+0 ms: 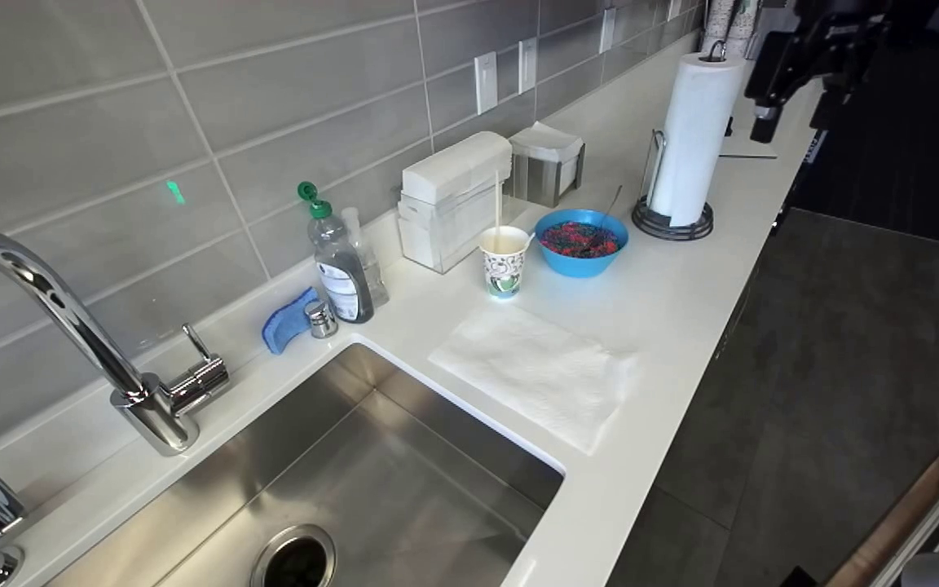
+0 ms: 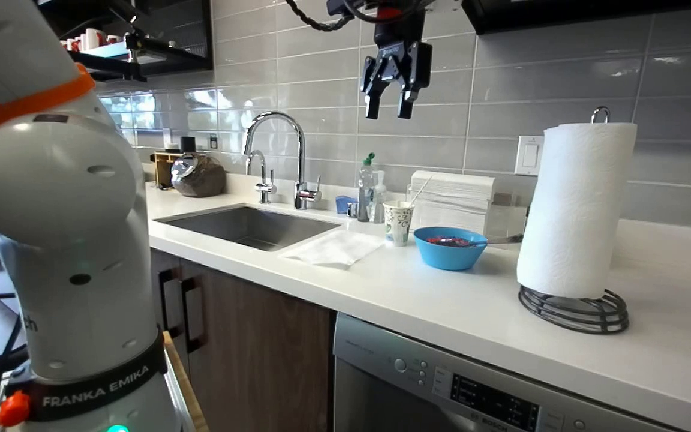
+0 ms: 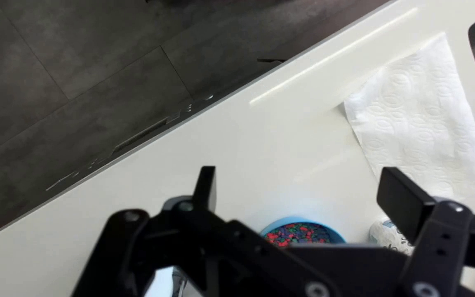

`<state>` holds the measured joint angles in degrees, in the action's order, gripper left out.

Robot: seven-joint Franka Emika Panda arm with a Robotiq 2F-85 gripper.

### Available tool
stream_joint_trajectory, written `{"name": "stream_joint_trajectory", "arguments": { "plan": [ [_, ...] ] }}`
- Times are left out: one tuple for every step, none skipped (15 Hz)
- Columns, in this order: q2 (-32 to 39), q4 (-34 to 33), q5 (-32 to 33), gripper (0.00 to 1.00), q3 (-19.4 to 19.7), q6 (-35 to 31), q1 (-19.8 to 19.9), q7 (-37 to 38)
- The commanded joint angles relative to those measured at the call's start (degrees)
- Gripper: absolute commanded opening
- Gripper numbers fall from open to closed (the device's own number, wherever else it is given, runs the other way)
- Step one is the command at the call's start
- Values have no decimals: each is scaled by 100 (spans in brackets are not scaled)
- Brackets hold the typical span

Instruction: Remove the chopstick from the cup

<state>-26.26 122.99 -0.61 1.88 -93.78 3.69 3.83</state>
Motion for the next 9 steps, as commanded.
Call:
{"name": "stream_joint_trajectory", "arguments": {
  "plan": [
    [696, -514, -133, 100, -582, -235, -149, 1203],
    [873, -660, -158, 100, -743, -233, -186, 1616],
    [1027, -743, -134, 100, -901, -460, -215, 2048],
    [1155, -829, -84, 100, -1040, -578, -245, 2449],
    [1305, -925, -63, 100, -1147, -740, -275, 2813],
    [1413, -963, 20, 100, -1258, -922, -310, 3165],
    [1514, -986, 109, 100, -1338, -1235, -344, 3474],
    [1616, -995, 244, 100, -1389, -1578, -389, 3662],
    [1740, -1042, 406, 100, -1433, -1808, -421, 3914]
  ]
}}
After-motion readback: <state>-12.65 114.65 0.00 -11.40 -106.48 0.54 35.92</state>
